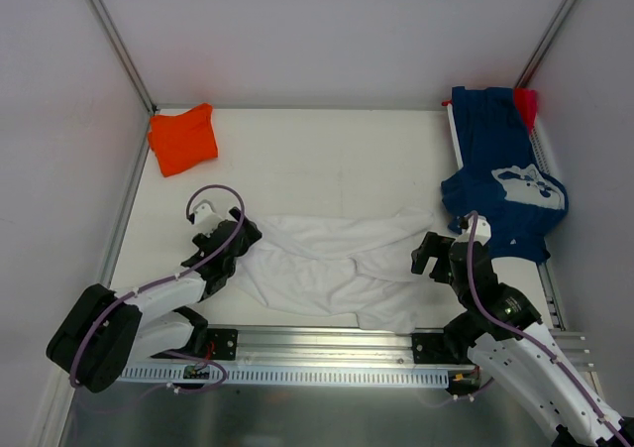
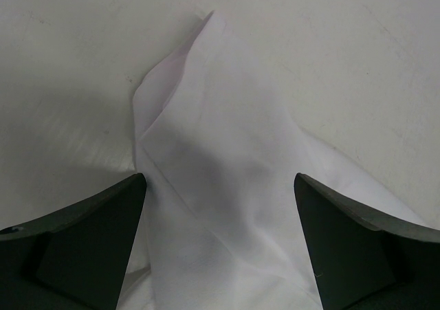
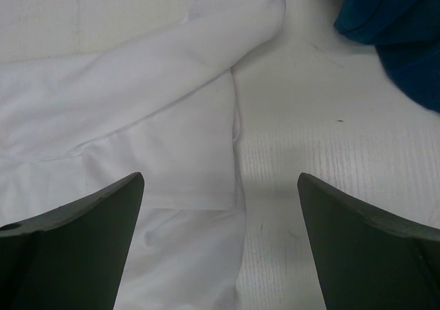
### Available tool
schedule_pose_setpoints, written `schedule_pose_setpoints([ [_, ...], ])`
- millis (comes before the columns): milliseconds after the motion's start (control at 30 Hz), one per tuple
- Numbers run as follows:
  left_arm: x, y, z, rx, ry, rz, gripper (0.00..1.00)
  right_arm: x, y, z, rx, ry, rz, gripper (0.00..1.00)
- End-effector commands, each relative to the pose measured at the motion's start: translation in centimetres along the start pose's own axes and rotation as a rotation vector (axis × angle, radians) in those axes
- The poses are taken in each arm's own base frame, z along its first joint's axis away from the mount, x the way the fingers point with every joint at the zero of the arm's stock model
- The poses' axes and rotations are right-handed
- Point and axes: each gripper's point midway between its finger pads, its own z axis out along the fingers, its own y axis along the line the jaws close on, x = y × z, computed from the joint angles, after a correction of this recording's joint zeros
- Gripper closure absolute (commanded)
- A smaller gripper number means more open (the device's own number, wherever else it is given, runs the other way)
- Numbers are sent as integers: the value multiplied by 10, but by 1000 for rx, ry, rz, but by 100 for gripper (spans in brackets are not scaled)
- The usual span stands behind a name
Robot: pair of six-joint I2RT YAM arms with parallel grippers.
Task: Fold and stack the t-shirts
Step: Flatten out the tshirt
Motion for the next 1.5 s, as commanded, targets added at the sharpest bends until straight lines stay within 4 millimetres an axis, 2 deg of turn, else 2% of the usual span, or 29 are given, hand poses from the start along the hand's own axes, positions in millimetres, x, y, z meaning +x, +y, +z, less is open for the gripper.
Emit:
schedule_pose_setpoints([
  [0,-9,-10,5,28,-37,-17,10,-5,6,1,-28,-24,-2,1],
  [133,-11,-11,4,30,-32,-18,10,-4,5,2,-24,-21,-5,1],
  [367,-27,-19,-5,49,-61,-27,10,-4,6,2,-27,-23,-5,0],
  [533,-29,-24,-2,50,-66,-22,10,-4,7,2,-29,-21,-6,1],
  [967,-13,-27,15,35,-28,-11,10,-5,7,2,-33,-24,-5,1],
  [1167,-10,-24,11,39,-12,-29,10,-4,7,2,-31,-24,-7,1],
  [1467,7,-7,1,34,36,-59,12,-5,6,2,-28,-29,-5,1],
])
